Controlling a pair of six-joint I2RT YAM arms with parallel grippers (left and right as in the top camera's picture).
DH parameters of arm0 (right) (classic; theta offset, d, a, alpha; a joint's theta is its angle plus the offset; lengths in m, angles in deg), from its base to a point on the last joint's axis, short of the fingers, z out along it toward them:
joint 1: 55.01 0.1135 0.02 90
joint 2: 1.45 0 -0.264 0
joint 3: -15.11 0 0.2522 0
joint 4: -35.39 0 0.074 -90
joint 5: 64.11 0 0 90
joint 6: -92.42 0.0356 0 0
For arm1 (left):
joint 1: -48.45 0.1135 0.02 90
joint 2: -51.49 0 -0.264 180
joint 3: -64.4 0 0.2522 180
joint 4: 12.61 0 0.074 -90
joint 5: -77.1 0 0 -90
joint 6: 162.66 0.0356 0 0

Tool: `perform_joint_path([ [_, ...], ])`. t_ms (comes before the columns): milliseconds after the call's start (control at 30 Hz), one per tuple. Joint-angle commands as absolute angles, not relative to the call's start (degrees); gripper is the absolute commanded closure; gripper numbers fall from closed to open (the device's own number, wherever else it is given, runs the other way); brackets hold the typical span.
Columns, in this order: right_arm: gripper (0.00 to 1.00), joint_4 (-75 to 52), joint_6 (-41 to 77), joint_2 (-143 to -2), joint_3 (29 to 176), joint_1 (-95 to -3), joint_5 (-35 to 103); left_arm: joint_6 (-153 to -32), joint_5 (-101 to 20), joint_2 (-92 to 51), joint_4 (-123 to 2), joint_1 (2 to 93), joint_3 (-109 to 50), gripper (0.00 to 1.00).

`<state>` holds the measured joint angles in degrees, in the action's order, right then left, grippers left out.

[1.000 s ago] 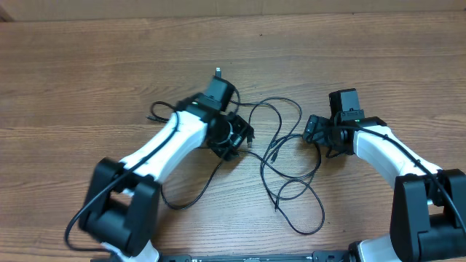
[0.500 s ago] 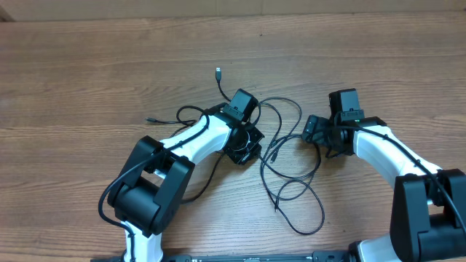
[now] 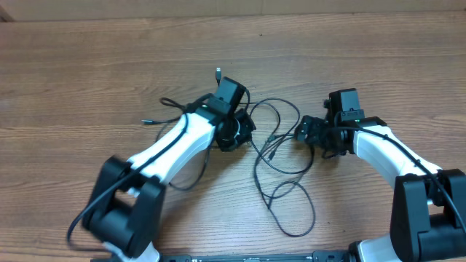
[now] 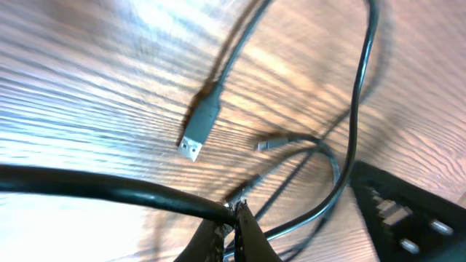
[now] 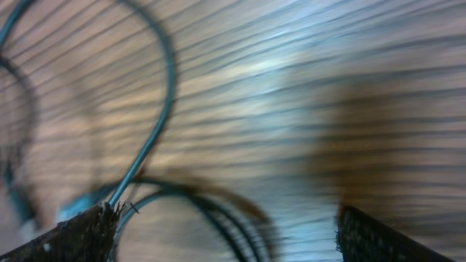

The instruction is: Untangle cables

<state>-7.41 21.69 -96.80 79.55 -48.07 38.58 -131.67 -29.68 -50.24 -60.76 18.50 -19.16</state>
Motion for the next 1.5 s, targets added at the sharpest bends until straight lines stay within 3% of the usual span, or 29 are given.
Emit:
perform_joint_path([
  [0, 0.05, -7.28, 17.12, -95.21, 79.63, -47.99, 51.32, -123.30, -22.44, -45.30, -62.84, 18.85, -19.42, 0.96],
  [367, 0.02, -6.69, 18.04, -95.21, 79.63, -47.94, 67.95, -117.39, -19.73, -38.74, -64.70, 23.55, -19.42, 0.96],
  [567, 0.02, -0.13, 31.83, -95.21, 79.63, -46.35, 72.02, -115.89, -20.61, -38.74, -64.68, 22.98, -19.40, 0.96],
  [833, 0.11, 8.08, 55.26, -95.29, 79.63, -36.93, 58.58, -114.77, -21.53, -38.74, -64.74, 21.82, -19.40, 0.96],
  [1067, 0.06, 10.49, 67.90, -95.34, 79.63, -29.45, 51.89, -114.40, -21.61, -38.72, -64.72, 21.80, -19.40, 0.96],
  [1333, 0.00, 11.12, 77.71, -95.99, 79.63, -28.27, 47.32, -113.85, -23.32, -38.72, -64.72, 21.80, -19.42, 0.96],
  [1367, 0.02, 11.52, 77.69, -96.04, 79.63, -28.27, 47.34, -113.74, -23.34, -38.70, -64.72, 21.80, -19.42, 0.95],
  [1467, 0.24, 12.11, 77.69, -96.08, 79.63, -28.12, 47.34, -113.81, -23.49, -38.70, -64.65, 21.80, -19.53, 0.96],
])
